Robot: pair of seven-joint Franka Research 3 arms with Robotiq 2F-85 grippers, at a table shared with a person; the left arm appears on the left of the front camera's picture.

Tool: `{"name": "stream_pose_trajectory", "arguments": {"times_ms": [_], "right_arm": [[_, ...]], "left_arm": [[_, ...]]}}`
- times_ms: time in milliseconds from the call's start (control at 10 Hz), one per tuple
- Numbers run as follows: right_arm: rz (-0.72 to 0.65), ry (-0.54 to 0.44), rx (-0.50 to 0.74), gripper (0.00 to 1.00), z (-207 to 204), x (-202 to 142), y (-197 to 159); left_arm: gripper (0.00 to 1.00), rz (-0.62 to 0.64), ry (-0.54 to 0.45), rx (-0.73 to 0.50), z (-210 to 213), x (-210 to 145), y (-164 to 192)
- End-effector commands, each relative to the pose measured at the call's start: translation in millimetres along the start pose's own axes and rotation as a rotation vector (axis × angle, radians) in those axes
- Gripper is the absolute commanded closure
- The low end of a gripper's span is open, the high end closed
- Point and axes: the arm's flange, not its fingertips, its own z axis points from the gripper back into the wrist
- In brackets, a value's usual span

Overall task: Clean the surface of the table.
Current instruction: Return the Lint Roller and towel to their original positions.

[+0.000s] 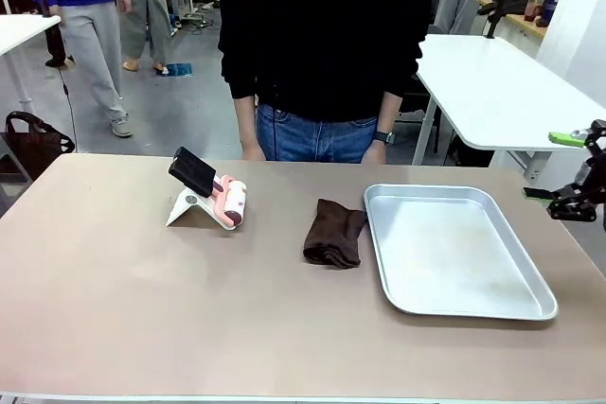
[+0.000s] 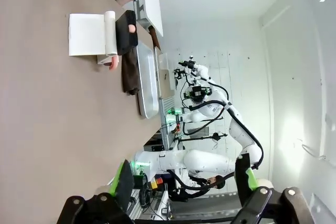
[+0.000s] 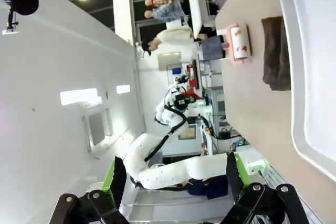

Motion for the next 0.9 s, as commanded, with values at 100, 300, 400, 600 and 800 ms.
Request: {"name": "stream_pose_trajectory", "arguments": {"times_ms": [100, 300, 400, 600, 800], "right_arm": [[-0.009, 0.069, -0.01, 0.0, -16.3, -6.1, 7.1], [-0.009, 0.069, -0.01, 0.0, -16.3, -6.1, 7.1], [-0.009, 0.069, -0.01, 0.0, -16.3, -6.1, 7.1], [-0.009, 0.069, -0.01, 0.0, -16.3, -6.1, 7.1], [-0.009, 0.069, -0.01, 0.0, -16.3, -6.1, 7.1]], "left_arm": [[0.0, 0.006, 0.0, 0.029, -9.6, -10.1, -12.7], [0.0, 0.006, 0.0, 0.029, -9.6, -10.1, -12.7], [0.0, 0.006, 0.0, 0.029, -9.6, -10.1, -12.7], [0.0, 0.006, 0.0, 0.029, -9.6, -10.1, -12.7], [0.0, 0.006, 0.0, 0.029, -9.6, -10.1, -12.7]]}}
